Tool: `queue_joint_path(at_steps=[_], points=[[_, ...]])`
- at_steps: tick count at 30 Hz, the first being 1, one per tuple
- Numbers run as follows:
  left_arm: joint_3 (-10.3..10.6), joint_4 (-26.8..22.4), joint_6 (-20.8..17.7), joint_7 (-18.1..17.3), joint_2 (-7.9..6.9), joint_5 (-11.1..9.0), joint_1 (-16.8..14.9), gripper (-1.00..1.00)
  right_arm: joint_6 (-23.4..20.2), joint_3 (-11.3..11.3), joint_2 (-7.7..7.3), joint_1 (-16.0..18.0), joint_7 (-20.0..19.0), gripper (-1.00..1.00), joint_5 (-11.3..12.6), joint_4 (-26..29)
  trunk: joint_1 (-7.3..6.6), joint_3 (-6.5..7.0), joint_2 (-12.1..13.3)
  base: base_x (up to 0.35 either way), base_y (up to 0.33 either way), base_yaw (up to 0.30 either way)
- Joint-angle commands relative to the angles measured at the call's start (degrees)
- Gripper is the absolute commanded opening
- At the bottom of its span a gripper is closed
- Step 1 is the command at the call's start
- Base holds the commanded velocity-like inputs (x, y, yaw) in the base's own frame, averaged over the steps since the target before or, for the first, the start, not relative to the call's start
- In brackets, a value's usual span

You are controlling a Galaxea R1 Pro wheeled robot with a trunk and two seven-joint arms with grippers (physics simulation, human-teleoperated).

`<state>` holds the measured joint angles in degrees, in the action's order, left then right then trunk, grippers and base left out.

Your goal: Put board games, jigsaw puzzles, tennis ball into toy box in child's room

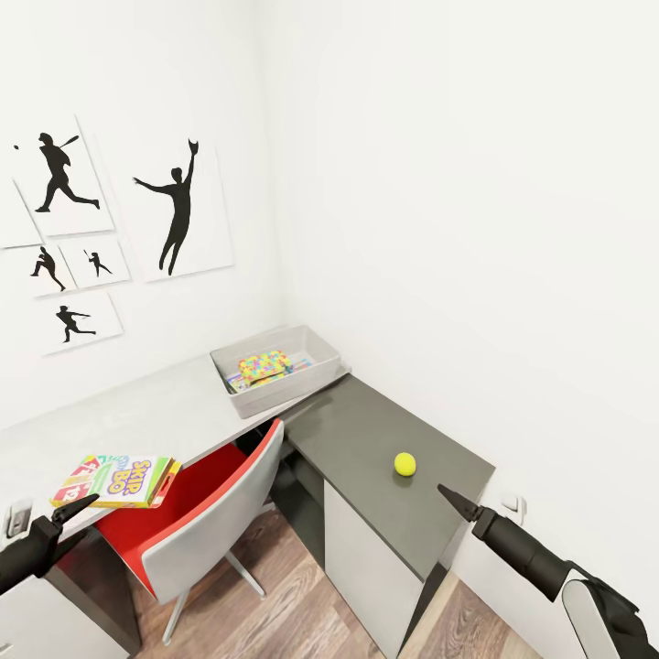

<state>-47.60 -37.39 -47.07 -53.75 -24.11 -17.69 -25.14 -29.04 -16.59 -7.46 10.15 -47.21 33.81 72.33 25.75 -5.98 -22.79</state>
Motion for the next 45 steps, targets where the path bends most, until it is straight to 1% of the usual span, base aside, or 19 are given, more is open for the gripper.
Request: queue_joint_path(at_steps=[1, 3, 6, 17, 26, 30, 38, 45], points=[[-0.45, 0.02, -0.31, -0.1, 0.01, -0.01, -0.05, 1.0, -0.46, -0.06, 0.0, 0.05, -0.06, 1.0, 0.38, 0.0, 0.03, -0.12, -0.12, 0.0, 0.0, 0.0], [-1.08, 0.03, -0.35, -0.06, 0.02, 0.01, -0.07, 1.0, -0.47, -0.13, -0.01, 0.05, -0.07, 1.0, 0.38, 0.0, 0.03, -0.12, -0.12, 0.0, 0.0, 0.0], [-1.43, 0.03, -0.37, -0.05, 0.02, 0.02, -0.07, 1.0, -0.48, -0.16, -0.01, 0.05, -0.1, 1.0, 0.38, 0.01, 0.03, -0.12, -0.12, 0.0, 0.0, 0.0], [-1.81, 0.04, -0.39, -0.04, 0.02, 0.03, -0.05, 1.0, -0.66, -0.2, -0.24, 0.05, -0.36, 1.0, 0.62, 0.07, 0.03, -0.12, -0.12, 0.0, 0.0, 0.0], [-1.87, 0.04, -0.39, -0.01, 0.02, 0.03, -0.03, 1.0, -1.12, -0.2, -0.56, 0.05, -1.45, 1.0, 1.09, 1.11, 2.01, -1.74, -3.73, 0.0, 0.0, 0.0], [-1.88, 0.04, -0.39, 0.02, 0.02, 0.03, -0.06, 1.0, -1.33, -0.2, -0.62, 0.05, -2.27, 1.0, 1.23, 2.12, 2.01, -1.74, -3.73, 0.0, 0.0, 0.0], [-1.88, 0.04, -0.39, 0.06, 0.02, 0.03, -0.08, 1.0, -3.25, -0.28, -0.69, 0.05, -4.8, 1.0, 1.37, 2.91, 2.01, -1.74, -3.73, 0.0, 0.0, 0.0], [-1.88, 0.04, -0.33, 0.12, 0.02, 0.03, -0.08, 1.0, -5.98, -0.41, -0.66, 0.05, -9.91, 1.0, 1.5, 4.65, 2.01, -1.74, -3.73, 0.0, 0.0, 0.0]])
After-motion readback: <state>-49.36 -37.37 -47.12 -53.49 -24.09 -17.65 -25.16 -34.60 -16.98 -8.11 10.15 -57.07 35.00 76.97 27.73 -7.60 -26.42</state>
